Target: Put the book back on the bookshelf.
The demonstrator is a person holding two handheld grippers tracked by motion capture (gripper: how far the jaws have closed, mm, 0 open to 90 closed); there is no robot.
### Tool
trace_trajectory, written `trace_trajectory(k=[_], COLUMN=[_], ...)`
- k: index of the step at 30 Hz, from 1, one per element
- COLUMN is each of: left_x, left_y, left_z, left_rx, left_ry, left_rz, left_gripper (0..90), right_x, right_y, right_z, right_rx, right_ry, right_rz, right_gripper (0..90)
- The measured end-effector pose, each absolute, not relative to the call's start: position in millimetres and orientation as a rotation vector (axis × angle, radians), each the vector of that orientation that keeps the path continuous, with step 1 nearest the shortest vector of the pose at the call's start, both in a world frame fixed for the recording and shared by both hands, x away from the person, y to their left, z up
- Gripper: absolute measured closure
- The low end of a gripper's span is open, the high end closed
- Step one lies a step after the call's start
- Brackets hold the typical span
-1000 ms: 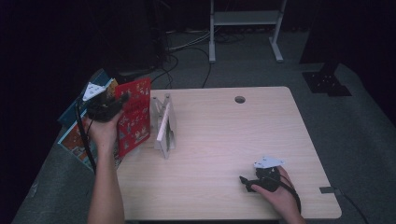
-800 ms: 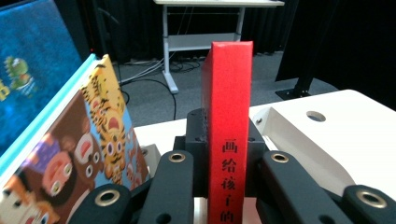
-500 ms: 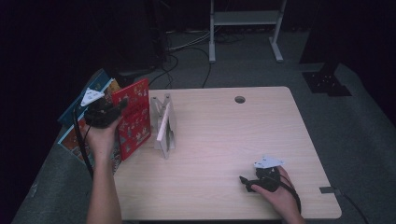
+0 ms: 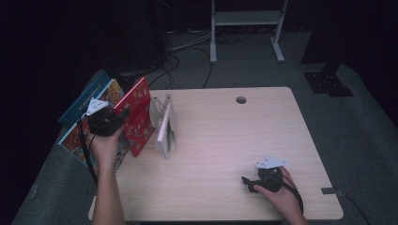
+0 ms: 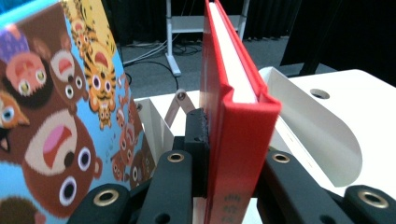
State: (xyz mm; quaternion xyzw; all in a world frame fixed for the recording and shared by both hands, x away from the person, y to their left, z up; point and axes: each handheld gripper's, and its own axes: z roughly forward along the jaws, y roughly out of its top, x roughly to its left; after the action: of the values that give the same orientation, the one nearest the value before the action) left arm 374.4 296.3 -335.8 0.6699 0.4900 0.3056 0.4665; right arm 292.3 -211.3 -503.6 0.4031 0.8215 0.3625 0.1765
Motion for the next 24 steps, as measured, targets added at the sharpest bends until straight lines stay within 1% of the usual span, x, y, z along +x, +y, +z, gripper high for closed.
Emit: trace_trajectory(k=[7, 9, 10, 12, 13, 14, 16, 17, 19, 21, 24], left_x=[367, 366, 364, 361, 360, 357, 353, 351, 347, 343, 336], left_y=[303, 304, 304, 306, 306, 305, 303, 303, 303, 303, 300], left_z=[-343, -342, -342, -342, -341, -341, -342, -342, -343, -345, -347], left_rx=[1.632, 1.628, 1.619, 1.610, 1.613, 1.622, 1.627, 1.628, 1.619, 1.614, 1.631], left_ry=[1.219, 1.221, 1.222, 1.223, 1.221, 1.214, 1.208, 1.209, 1.211, 1.204, 1.189], left_rz=[0.740, 0.741, 0.750, 0.753, 0.753, 0.760, 0.778, 0.784, 0.791, 0.789, 0.801], left_gripper=[78.0, 76.1, 73.2, 63.3, 56.4, 53.4, 44.3, 42.2, 34.7, 31.3, 23.7], right_x=[293, 294, 294, 294, 294, 294, 294, 294, 294, 294, 294], right_y=[-211, -210, -210, -210, -210, -210, -210, -210, -210, -210, -210], right_z=[-504, -504, -504, -504, -504, -504, -504, -504, -504, -504, -504], right_rx=[1.149, 1.148, 1.147, 1.147, 1.147, 1.147, 1.147, 1.149, 1.148, 1.151, 1.150], right_ry=[2.322, 2.324, 2.324, 2.325, 2.325, 2.325, 2.325, 2.324, 2.324, 2.323, 2.323], right_rz=[1.026, 1.024, 1.024, 1.024, 1.024, 1.024, 1.025, 1.026, 1.026, 1.027, 1.028], right_gripper=[14.8, 14.6, 14.6, 14.6, 14.6, 14.6, 14.6, 14.6, 14.5, 14.6, 14.6])
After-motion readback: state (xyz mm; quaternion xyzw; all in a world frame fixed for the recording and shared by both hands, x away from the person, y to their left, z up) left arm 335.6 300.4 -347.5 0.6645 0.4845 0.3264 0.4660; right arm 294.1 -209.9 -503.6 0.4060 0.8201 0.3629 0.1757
